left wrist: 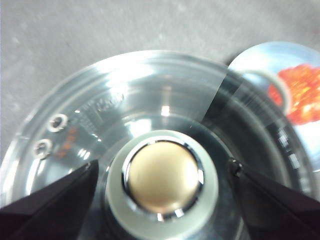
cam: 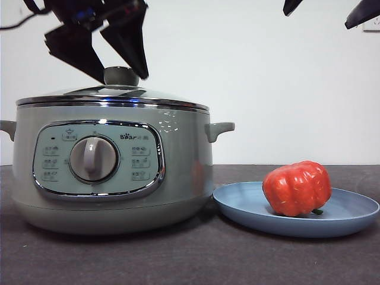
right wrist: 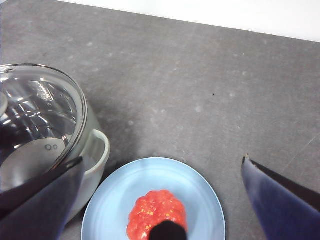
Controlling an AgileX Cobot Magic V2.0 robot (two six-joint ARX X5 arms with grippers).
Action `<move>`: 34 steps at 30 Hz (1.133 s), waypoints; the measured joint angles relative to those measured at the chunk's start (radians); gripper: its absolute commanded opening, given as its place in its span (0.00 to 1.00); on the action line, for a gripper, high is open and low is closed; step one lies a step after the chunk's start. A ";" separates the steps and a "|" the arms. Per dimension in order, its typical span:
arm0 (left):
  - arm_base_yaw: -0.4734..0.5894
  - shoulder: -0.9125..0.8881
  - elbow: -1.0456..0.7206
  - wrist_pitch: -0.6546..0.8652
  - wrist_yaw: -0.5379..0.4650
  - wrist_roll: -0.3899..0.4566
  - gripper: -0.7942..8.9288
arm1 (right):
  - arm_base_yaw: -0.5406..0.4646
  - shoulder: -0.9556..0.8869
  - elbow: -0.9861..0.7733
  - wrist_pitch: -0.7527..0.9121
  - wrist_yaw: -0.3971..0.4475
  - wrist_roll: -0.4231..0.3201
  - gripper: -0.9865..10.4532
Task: Take the pumpkin out from the steamer,put the pumpkin in the blue plate,close the lid
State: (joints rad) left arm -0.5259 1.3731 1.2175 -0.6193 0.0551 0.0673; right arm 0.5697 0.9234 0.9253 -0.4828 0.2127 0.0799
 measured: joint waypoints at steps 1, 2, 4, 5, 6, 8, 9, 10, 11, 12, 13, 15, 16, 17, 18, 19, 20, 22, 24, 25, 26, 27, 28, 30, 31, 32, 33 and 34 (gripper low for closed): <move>0.000 -0.019 0.000 -0.005 0.000 -0.002 0.53 | 0.000 0.000 0.000 0.000 0.000 0.000 0.56; 0.000 -0.037 0.000 -0.010 0.000 -0.005 0.51 | 0.000 0.000 0.000 0.000 0.000 0.000 0.53; 0.000 -0.081 0.000 -0.031 0.000 -0.008 0.38 | 0.000 0.000 0.000 0.000 -0.002 0.000 0.43; 0.000 -0.101 0.000 -0.043 0.000 -0.008 0.32 | 0.000 0.000 0.000 0.000 -0.002 0.002 0.38; 0.000 -0.124 0.000 -0.058 0.000 -0.008 0.24 | 0.000 0.000 0.000 0.000 -0.003 0.002 0.31; 0.000 -0.163 0.000 -0.084 0.000 -0.008 0.07 | 0.000 0.000 0.000 -0.006 -0.003 0.002 0.19; 0.000 -0.183 0.000 -0.096 0.000 -0.008 0.08 | 0.000 0.000 0.000 -0.011 -0.003 0.003 0.13; 0.000 -0.202 0.000 -0.106 0.000 -0.008 0.07 | 0.000 0.000 0.000 -0.018 -0.003 0.003 0.07; 0.000 -0.217 0.000 -0.112 -0.002 -0.008 0.07 | 0.000 0.000 0.000 -0.023 -0.003 0.002 0.07; 0.000 -0.231 0.000 -0.114 -0.005 -0.008 0.07 | 0.000 0.000 0.000 -0.026 -0.003 0.002 0.07; 0.000 -0.249 0.000 -0.114 -0.014 -0.008 0.07 | 0.000 -0.001 0.000 -0.029 -0.003 0.002 0.07; 0.000 -0.279 0.000 -0.116 -0.028 -0.005 0.07 | 0.000 -0.006 0.000 -0.032 -0.003 0.002 0.07; 0.000 -0.296 0.000 -0.116 -0.036 -0.002 0.07 | 0.000 -0.013 -0.003 -0.026 -0.003 0.002 0.07; 0.000 -0.320 -0.002 -0.114 -0.046 0.002 0.07 | 0.000 -0.027 -0.012 -0.009 -0.003 0.002 0.07; 0.000 -0.356 -0.018 -0.101 -0.058 0.003 0.07 | 0.000 -0.049 -0.029 0.009 -0.003 0.002 0.07; 0.000 -0.392 -0.044 -0.084 -0.070 0.004 0.07 | 0.000 -0.072 -0.050 0.031 -0.002 0.002 0.07; 0.000 -0.441 -0.091 -0.051 -0.080 0.004 0.07 | 0.000 -0.104 -0.083 0.064 -0.001 0.002 0.07; 0.000 -0.544 -0.206 0.011 -0.104 0.004 0.07 | 0.000 -0.172 -0.157 0.131 0.000 0.002 0.07; 0.000 -0.658 -0.334 0.063 -0.125 0.003 0.07 | 0.000 -0.251 -0.242 0.197 0.000 0.002 0.07; 0.000 -0.710 -0.389 0.082 -0.127 0.003 0.07 | 0.000 -0.286 -0.278 0.224 0.000 0.003 0.07; 0.000 -0.755 -0.434 0.091 -0.127 0.003 0.07 | 0.000 -0.314 -0.306 0.242 0.000 0.003 0.07; 0.000 -0.783 -0.464 0.092 -0.127 0.003 0.07 | 0.000 -0.330 -0.321 0.243 0.000 0.003 0.07; 0.000 -0.807 -0.488 0.089 -0.127 0.001 0.07 | 0.000 -0.341 -0.328 0.235 0.000 0.004 0.07; 0.000 -0.837 -0.502 0.049 -0.129 -0.017 0.08 | 0.000 -0.345 -0.330 0.228 0.001 0.011 0.07; 0.000 -0.840 -0.502 0.040 -0.129 -0.023 0.08 | 0.000 -0.345 -0.330 0.229 0.002 0.011 0.07; 0.000 -0.840 -0.501 0.028 -0.130 -0.027 0.08 | 0.000 -0.344 -0.330 0.227 0.001 0.012 0.07; 0.000 -0.840 -0.501 0.006 -0.130 -0.032 0.08 | 0.000 -0.344 -0.330 0.224 0.001 0.014 0.07; 0.000 -0.838 -0.501 -0.013 -0.130 -0.034 0.08 | 0.000 -0.342 -0.330 0.220 0.000 0.014 0.07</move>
State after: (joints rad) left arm -0.5259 0.5354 0.7162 -0.6319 -0.0753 0.0330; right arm 0.5697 0.5812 0.5957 -0.2626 0.2131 0.0937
